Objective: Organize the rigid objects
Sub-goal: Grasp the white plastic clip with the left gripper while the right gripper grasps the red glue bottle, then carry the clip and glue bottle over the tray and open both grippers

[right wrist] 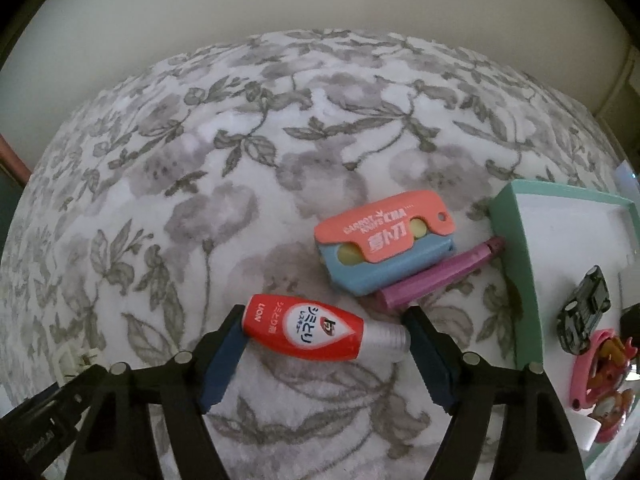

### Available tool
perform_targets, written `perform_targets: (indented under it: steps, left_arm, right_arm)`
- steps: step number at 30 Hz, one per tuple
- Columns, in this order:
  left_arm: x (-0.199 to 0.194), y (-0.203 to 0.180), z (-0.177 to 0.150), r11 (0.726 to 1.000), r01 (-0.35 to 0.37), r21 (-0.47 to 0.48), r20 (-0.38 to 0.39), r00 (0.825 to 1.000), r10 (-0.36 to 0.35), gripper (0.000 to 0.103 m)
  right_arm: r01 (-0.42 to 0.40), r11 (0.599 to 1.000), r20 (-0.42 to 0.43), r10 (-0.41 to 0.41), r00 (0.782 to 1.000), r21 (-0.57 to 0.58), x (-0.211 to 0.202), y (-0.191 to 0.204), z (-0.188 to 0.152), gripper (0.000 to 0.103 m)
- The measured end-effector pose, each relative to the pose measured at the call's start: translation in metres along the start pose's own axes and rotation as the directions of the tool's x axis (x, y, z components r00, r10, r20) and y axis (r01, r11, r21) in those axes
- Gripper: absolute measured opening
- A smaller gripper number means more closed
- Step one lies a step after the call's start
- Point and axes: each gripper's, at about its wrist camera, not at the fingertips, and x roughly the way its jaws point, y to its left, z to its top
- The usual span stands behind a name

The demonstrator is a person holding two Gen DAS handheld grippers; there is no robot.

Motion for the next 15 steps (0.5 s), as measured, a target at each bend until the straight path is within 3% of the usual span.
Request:
perform_targets:
  steps: [7, 15]
  left_arm:
    - [-0.021, -0.016, -0.001, 0.998, 0.055, -0.019, 0.048, 0.997, -0.054, 0.052]
    - [-0.057, -0.045, -0.006, 0.996, 0.086, 0.019, 0.139, 0.986, -0.088, 0.052]
  right_arm:
    - [-0.043, 0.999, -0.012, 0.043, 0.999, 0.017, -0.013, -0.016, -0.005, 0.08]
    - [-0.095, 0.995, 0.028, 0.094, 0.995, 0.037, -0.058, -0.046, -0.01, 0.08]
